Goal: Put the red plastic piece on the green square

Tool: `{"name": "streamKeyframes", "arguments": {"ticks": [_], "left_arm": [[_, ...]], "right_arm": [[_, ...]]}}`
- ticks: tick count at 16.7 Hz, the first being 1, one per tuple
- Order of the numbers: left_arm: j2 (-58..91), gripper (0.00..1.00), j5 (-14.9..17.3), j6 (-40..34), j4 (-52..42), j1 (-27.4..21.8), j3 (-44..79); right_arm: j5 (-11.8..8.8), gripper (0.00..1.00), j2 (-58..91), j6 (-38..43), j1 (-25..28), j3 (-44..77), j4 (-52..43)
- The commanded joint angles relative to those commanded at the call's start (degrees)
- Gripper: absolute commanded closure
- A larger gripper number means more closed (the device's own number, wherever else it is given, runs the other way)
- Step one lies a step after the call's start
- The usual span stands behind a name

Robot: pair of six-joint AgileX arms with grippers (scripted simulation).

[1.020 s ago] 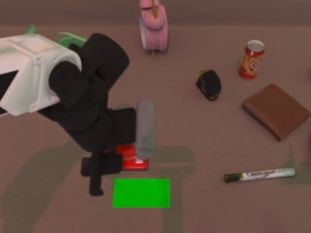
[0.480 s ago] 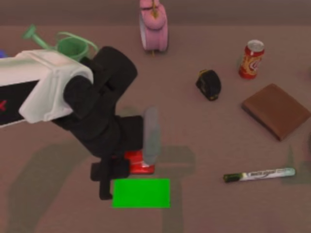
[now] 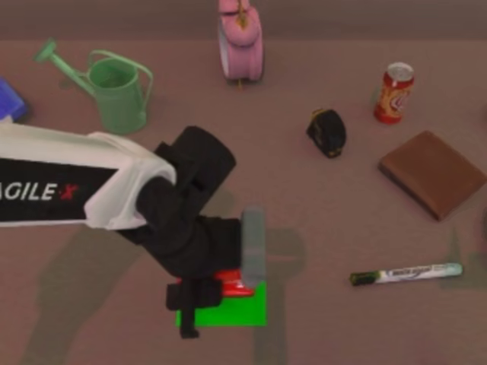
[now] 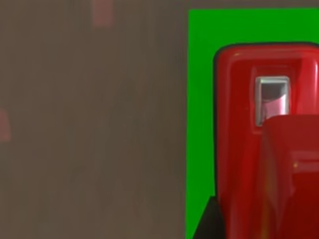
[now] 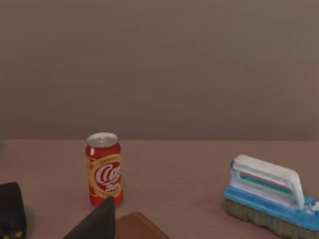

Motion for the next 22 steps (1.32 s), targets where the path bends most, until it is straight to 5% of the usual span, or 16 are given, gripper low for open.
{"name": "streamKeyframes", "arguments": {"ticks": [3,16,22], "left_arm": [[0.0,1.0,0.0,0.0,0.0,0.0,0.0],[0.0,0.02,0.0,0.0,0.0,0.0,0.0],[0.0,0.0,0.0,0.0,0.0,0.0,0.0]], "right_arm": [[0.0,0.0,0.0,0.0,0.0,0.0,0.0],[0.0,0.0,0.0,0.0,0.0,0.0,0.0],[0.0,0.0,0.0,0.0,0.0,0.0,0.0]]}}
